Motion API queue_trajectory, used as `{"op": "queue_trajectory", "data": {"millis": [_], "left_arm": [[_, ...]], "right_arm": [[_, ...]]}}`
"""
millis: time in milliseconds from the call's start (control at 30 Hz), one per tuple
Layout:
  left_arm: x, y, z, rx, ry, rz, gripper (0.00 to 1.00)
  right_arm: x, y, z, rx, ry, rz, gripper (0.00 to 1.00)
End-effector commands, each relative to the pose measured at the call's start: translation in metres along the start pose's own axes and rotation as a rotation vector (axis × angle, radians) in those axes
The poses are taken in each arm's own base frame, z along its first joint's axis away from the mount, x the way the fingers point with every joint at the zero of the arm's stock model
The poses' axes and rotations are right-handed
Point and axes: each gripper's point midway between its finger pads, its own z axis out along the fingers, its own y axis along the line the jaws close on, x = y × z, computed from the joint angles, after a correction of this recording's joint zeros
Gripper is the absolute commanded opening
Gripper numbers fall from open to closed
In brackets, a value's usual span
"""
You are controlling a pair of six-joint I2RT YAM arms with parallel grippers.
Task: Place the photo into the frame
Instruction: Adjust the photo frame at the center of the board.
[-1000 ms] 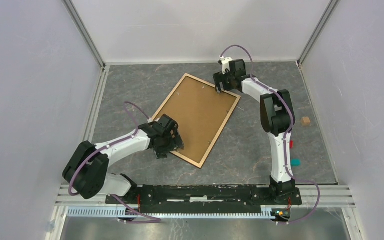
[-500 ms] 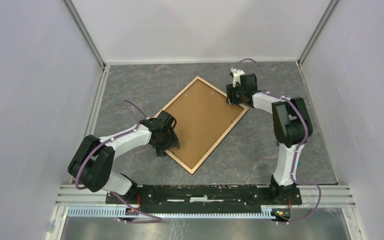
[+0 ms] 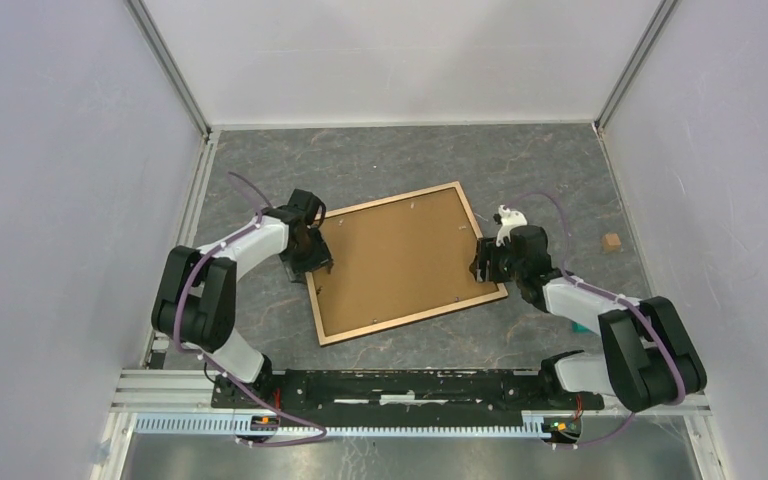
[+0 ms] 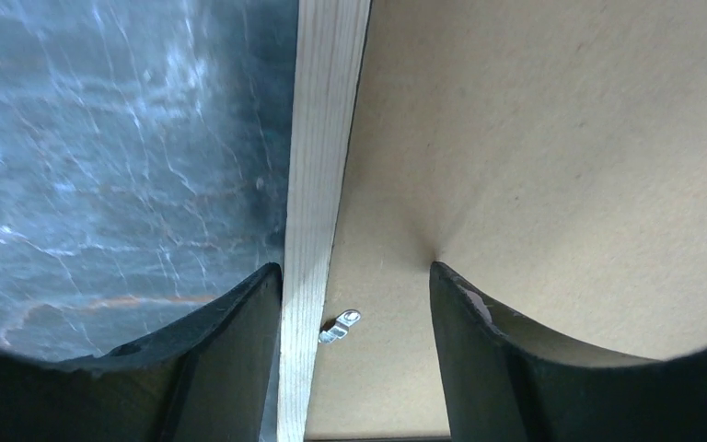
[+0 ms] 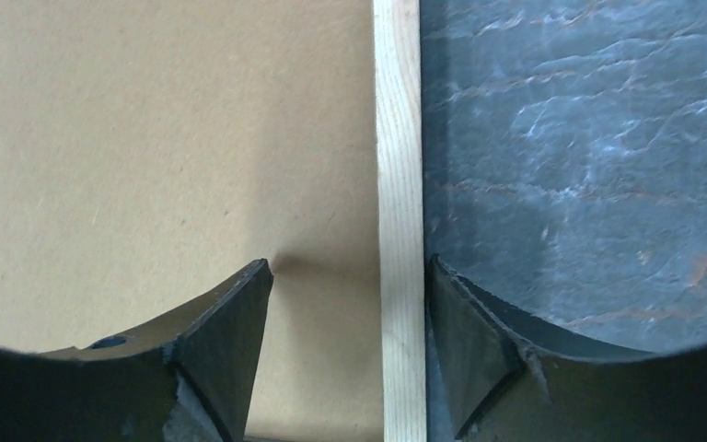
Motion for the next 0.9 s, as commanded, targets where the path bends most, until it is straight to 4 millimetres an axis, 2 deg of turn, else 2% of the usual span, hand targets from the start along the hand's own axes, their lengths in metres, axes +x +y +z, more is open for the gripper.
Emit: {"op": "queue_trajectory", "data": {"millis": [0,33,100,167,233,300,367,500,633,867], "left_arm": [[-0.033,-0.001,-0.012,0.002,-0.087,0.093,0.66],[-0.035,0.0,-0.012,0.0,-0.096,0.097,0.67],[-0.037,0.003,-0.013,-0.005,-0.099,0.106,0.68],[-0.038,0.004,-0.016,-0.007,-0.097,0.119,0.68],[-0.04,0.005,-0.017,-0.005,-0.105,0.14,0.68],[-0.042,0.008,-0.017,-0.025,-0.111,0.168,0.67],[-0.044,0.012,-0.015,-0.05,-0.113,0.181,0.66],[-0.044,0.014,-0.012,-0.06,-0.106,0.208,0.62],[-0.044,0.014,-0.007,-0.064,-0.091,0.218,0.54],[-0.039,0.01,-0.003,-0.042,-0.068,0.214,0.52]], "right_arm": [[0.019,0.008,-0.015,-0.005,0.112,0.02,0.73],[0.012,0.004,-0.018,0.021,0.115,-0.001,0.77],[-0.015,-0.006,-0.023,0.095,0.07,-0.036,0.85],[-0.042,-0.013,-0.027,0.158,0.006,-0.044,0.98],[-0.062,-0.013,-0.027,0.176,-0.038,-0.036,0.98],[-0.076,-0.001,-0.02,0.122,-0.033,-0.04,0.98],[-0.08,0.008,-0.009,0.077,0.02,-0.038,0.98],[-0.079,0.007,0.012,0.093,0.105,-0.004,0.98],[-0.086,0.005,0.03,0.115,0.119,0.008,0.9],[-0.091,-0.022,0.054,0.288,0.166,0.035,0.9]]}}
